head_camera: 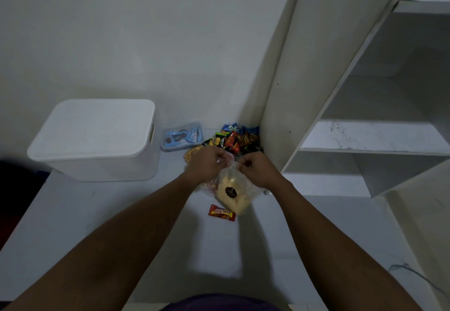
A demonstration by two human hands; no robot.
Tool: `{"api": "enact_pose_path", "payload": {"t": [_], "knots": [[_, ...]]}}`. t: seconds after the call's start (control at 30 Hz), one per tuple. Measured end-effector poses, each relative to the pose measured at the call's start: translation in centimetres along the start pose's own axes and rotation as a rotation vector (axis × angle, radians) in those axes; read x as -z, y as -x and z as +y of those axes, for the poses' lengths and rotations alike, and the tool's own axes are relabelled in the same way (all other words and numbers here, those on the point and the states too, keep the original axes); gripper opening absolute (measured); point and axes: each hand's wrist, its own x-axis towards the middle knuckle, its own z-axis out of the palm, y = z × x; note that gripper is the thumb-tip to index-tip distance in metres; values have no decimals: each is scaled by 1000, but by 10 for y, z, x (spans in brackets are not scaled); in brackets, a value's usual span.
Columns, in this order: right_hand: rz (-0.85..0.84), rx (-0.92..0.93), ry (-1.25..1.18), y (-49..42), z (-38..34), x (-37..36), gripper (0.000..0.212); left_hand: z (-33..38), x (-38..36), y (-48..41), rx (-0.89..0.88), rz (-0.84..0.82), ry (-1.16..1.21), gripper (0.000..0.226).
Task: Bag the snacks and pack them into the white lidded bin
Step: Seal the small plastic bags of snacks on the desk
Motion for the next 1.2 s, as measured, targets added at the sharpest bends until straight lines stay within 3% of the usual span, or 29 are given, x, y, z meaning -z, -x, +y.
{"api": "enact_pose_path", "payload": {"t": [0.17,0.23,0.33,0.47,0.53,0.67,0.87,1.2], "knots": [[-27,-3,54,7,-2,-4,8,1,-2,3,-66,-65,49,5],[28,-1,67,10,-2,-6,18,0,-7,3,-16,-20,121,8],[172,-49,8,11,-4,-7,23,9,-20,4,237,151,454,23],[187,-94,-154,7,-6,-8,17,32,-27,10,584,35,1017,14],[154,-88,-224,6,-4,-10,9,36,-28,12,655,29,1122,6],[64,-76,-347,11,-2,-10,15,29,-28,12,716,34,1219,7],[55,-239,-577,18,-4,-11,12,23,-29,18,696,-3,1249,20],[176,-180,-375,10,2,-26,19,26,-34,15,663,13,1093,14]]}}
